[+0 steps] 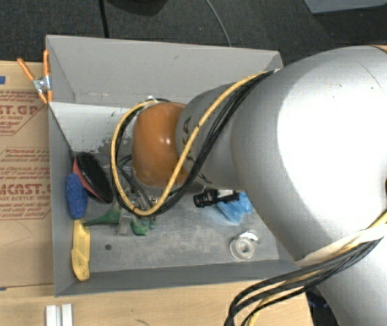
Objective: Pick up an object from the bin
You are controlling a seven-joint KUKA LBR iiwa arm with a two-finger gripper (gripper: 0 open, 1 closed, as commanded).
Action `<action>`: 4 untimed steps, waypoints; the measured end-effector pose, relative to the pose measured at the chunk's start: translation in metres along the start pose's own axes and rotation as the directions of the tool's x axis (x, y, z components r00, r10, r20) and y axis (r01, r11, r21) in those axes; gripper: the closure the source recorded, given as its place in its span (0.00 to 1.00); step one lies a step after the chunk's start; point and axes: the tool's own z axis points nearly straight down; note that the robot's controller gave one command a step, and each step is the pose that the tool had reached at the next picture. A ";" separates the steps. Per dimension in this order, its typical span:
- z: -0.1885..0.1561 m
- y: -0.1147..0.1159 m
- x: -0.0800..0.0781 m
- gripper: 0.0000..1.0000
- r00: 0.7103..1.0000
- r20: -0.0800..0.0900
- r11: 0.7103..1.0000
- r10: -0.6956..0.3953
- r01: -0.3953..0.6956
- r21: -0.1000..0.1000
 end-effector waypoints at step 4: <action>0.000 0.009 -0.014 1.00 1.000 -0.002 1.000 0.011 -0.011 0.008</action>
Offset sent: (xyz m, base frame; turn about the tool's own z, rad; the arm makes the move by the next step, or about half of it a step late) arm 0.0071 0.0063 0.0003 -0.0088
